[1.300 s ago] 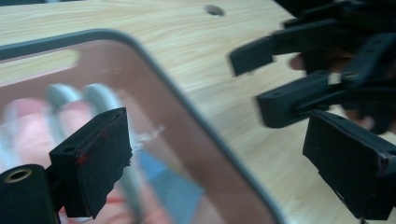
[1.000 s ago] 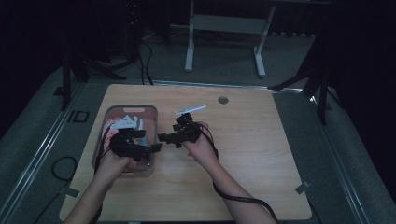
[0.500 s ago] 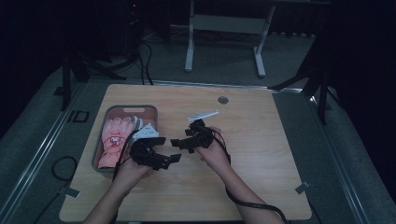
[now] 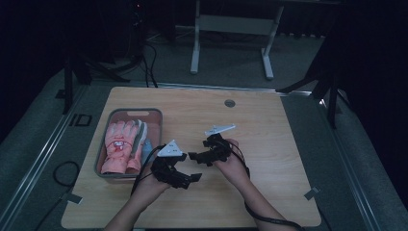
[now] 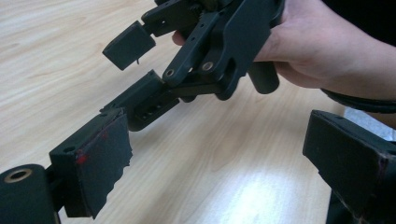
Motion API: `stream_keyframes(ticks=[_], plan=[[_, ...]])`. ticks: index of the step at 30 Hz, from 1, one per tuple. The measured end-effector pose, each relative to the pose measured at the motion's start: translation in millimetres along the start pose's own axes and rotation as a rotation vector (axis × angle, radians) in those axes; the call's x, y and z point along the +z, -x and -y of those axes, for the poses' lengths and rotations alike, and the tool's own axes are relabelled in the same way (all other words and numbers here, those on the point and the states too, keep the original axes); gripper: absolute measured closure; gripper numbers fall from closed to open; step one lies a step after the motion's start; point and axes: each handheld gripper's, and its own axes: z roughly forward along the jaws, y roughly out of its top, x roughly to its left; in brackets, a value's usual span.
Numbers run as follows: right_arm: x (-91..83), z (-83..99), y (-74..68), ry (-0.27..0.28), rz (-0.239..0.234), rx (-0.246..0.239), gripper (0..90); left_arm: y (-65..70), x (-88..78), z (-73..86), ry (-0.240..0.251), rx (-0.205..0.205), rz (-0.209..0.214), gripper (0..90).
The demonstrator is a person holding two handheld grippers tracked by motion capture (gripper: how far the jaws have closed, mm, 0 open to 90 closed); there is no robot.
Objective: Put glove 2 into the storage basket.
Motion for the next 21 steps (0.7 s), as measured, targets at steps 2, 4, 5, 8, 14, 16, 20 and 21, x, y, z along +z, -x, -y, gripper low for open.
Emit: stream_keyframes(ticks=[2, 4, 5, 8, 14, 16, 20, 21], plan=[[-1.0, 5.8, 2.9, -0.002, -0.003, 0.006, 14.8, 2.4, 3.6, 3.2, 0.004, 0.007, 0.012, 7.9], [-1.5, 12.5, 5.7, -0.007, 0.002, 0.0, 14.5, 4.4, 8.6, 7.1, -0.004, 0.012, 0.028, 7.9], [-1.3, 16.0, 7.4, -0.012, 0.0, 0.002, 14.1, 5.4, 12.1, 9.6, -0.008, 0.014, 0.045, 7.8], [-0.6, 25.3, 11.8, -0.025, 0.003, 0.016, 14.1, 7.5, 19.8, 14.4, -0.025, 0.021, 0.06, 7.8], [2.9, 38.2, 17.1, -0.062, 0.02, 0.021, 14.2, 9.4, 33.1, 22.1, -0.048, 0.017, 0.083, 7.8], [2.1, 38.7, 17.5, -0.05, 0.024, 0.025, 14.3, 8.9, 35.4, 24.2, -0.049, 0.011, 0.089, 7.8], [-1.3, 36.3, 18.6, -0.026, 0.024, 0.029, 14.6, 9.6, 36.9, 27.8, -0.045, 0.009, 0.096, 7.8], [-1.3, 36.0, 18.9, -0.03, 0.025, 0.025, 14.1, 9.7, 36.8, 28.9, -0.042, 0.011, 0.099, 7.8]])
